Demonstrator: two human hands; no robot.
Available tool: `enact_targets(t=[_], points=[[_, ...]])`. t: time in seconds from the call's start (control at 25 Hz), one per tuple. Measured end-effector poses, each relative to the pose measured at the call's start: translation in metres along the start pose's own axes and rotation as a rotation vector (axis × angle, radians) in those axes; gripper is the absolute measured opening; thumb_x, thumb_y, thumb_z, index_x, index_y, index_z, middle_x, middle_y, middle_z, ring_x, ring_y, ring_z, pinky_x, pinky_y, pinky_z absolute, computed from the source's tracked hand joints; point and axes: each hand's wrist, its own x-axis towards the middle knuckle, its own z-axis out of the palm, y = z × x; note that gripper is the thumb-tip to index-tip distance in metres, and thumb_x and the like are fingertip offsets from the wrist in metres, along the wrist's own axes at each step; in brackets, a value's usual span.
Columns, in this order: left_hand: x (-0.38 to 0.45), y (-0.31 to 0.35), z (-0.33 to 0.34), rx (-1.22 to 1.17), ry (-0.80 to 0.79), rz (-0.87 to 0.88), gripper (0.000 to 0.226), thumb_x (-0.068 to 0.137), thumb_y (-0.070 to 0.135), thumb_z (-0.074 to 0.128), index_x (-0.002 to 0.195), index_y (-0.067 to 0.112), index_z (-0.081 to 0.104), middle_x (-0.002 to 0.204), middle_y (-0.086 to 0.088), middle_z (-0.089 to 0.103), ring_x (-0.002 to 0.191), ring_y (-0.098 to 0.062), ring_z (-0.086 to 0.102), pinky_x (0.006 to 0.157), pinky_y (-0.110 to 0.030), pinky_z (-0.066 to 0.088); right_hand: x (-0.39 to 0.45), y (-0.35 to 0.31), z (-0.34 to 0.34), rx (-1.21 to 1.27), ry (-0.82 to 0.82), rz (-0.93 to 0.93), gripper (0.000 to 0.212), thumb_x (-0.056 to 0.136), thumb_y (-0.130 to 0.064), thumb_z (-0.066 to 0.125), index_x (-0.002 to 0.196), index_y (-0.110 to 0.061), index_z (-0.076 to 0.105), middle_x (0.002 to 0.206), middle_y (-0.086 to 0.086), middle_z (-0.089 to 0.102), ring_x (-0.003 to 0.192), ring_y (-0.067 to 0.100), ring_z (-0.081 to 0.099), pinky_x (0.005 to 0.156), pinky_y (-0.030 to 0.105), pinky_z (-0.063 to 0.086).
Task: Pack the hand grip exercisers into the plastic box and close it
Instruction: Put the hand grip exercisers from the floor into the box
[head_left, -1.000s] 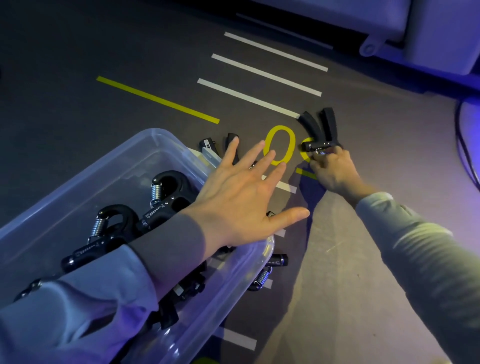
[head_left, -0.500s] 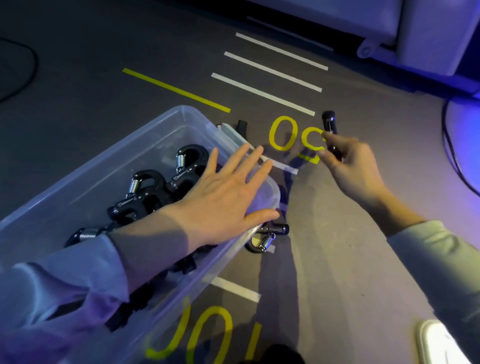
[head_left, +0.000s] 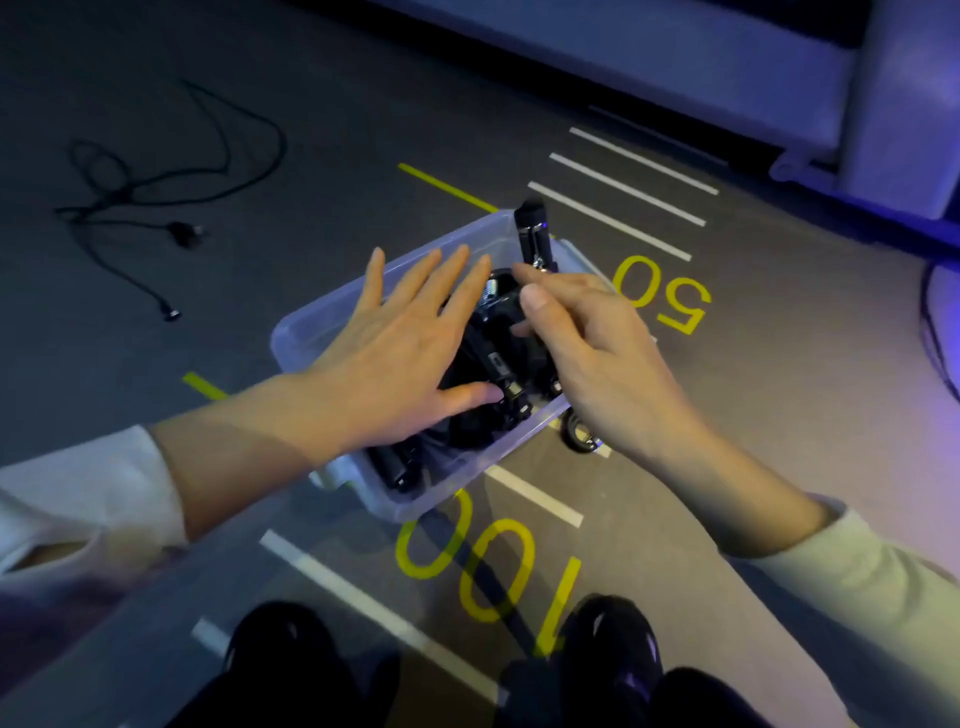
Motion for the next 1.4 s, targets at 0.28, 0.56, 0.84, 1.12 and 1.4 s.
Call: enact_targets(t=[0.28, 0.56, 0.84, 1.12, 1.4], points=[[-0.035, -0.024, 0.020, -0.578, 0.035, -0.009, 0.097, 0.064, 0.066, 0.052, 0.144, 0.029, 0.012, 0.116, 0.001, 0.062, 0.108, -0.019, 0.057, 0.091, -0.039, 0.047, -0.007, -0.017, 0.069, -0.005, -0.255, 0.117, 0.069, 0.079, -0.073, 0.020, 0.094, -0.021, 0.064, 0.098, 0.012, 0.066, 0.104, 0.023, 0.059, 0.092, 0.043, 0.046], [-0.030, -0.043, 0.039, -0.843, 0.138, -0.280, 0.045, 0.082, 0.019, 0.068, 0.123, 0.022, 0.050, 0.055, 0.018, 0.061, 0.060, -0.003, 0.058, 0.070, -0.021, 0.044, 0.007, -0.010, 0.066, 0.350, -0.452, 0.281, 0.054, 0.096, -0.055, 0.021, 0.141, -0.028, 0.036, 0.132, -0.002, 0.055, 0.114, 0.007, 0.057, 0.097, 0.015, 0.044], [-0.024, -0.068, 0.043, -0.743, 0.036, -0.336, 0.017, 0.090, 0.011, 0.055, 0.099, 0.022, 0.064, 0.071, 0.011, 0.061, 0.069, -0.012, 0.061, 0.064, -0.015, 0.042, 0.022, 0.034, 0.055, -0.349, -0.367, 0.107, 0.048, 0.099, -0.041, 0.033, 0.086, -0.018, 0.072, 0.118, 0.000, 0.056, 0.112, 0.013, 0.052, 0.089, 0.019, 0.030], [-0.014, -0.089, 0.051, -0.346, 0.125, -0.324, 0.040, 0.088, 0.017, 0.058, 0.127, 0.013, 0.053, 0.129, -0.010, 0.053, 0.119, -0.030, 0.045, 0.101, -0.034, 0.031, 0.012, 0.045, 0.089, -0.459, -0.799, 0.050, 0.051, 0.096, -0.050, 0.028, 0.135, -0.024, 0.049, 0.153, 0.002, 0.030, 0.141, 0.017, 0.024, 0.113, 0.031, 0.022], [-0.029, -0.072, 0.057, 0.093, -0.248, -0.182, 0.062, 0.095, 0.048, 0.028, 0.147, 0.017, 0.013, 0.157, -0.007, 0.003, 0.143, -0.024, -0.004, 0.110, -0.053, -0.010, 0.007, 0.040, 0.099, -0.644, -0.767, -0.004, 0.060, 0.095, -0.054, 0.026, 0.144, -0.020, 0.036, 0.159, 0.000, 0.005, 0.142, 0.021, 0.014, 0.114, 0.041, 0.022]])
